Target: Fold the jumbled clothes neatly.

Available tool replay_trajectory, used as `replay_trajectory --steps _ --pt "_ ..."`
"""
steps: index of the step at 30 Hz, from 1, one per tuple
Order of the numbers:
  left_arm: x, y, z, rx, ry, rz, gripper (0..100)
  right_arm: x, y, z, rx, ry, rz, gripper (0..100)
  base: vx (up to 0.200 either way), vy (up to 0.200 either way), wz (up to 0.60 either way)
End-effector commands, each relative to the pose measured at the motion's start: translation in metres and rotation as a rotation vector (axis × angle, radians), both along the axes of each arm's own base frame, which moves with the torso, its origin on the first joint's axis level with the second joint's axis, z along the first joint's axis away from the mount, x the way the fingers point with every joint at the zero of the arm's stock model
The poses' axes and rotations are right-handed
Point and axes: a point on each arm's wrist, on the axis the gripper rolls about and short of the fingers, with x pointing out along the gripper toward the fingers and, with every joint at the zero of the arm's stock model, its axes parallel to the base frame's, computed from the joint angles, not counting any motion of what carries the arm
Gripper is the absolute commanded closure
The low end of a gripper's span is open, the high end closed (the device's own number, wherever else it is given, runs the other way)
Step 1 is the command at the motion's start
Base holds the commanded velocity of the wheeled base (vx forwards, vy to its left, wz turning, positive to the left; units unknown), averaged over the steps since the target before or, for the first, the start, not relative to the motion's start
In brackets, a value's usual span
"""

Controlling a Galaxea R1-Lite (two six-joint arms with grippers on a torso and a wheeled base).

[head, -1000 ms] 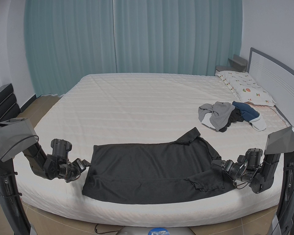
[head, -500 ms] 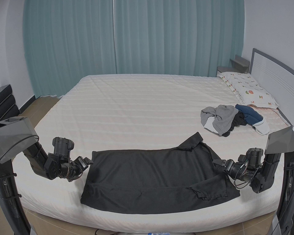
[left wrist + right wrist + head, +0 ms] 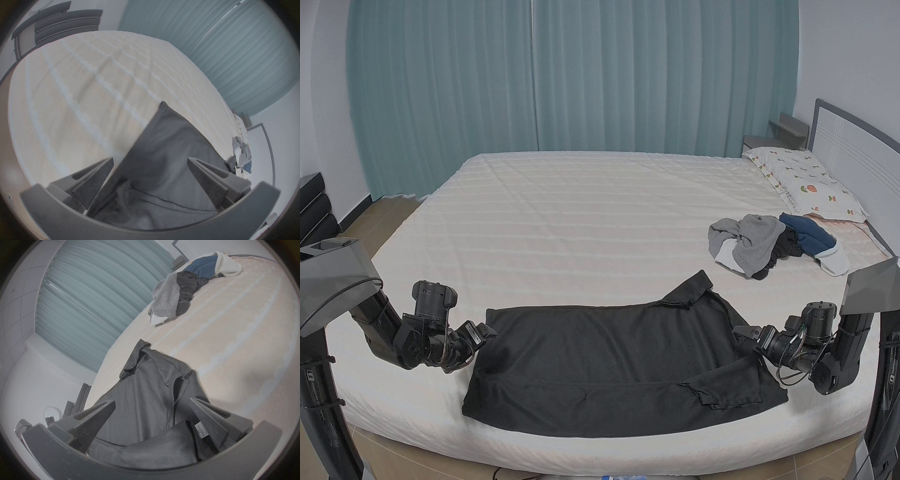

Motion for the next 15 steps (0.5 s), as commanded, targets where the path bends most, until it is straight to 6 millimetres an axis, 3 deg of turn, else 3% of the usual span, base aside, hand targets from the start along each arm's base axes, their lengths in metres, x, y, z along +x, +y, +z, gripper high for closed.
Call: replay_trajectory --steps 1,9,15 --pt "0.0 -0.001 0.001 -0.001 -0.005 -0.005 0 0.0 0.0 0.001 0.001 -0.003 0.001 0 0.0 0.0 0.0" --pt "0.008 0.001 0.02 -0.04 -0.073 0.04 0 0.001 0.0 0.004 0.006 -0.014 0.004 0 0.0 0.0 0.0" --pt "0.028 0.01 0.031 -0.042 -0.092 0.068 0 0.0 0.0 0.007 0.066 0.005 -0.026 0 0.0 0.0 0.0"
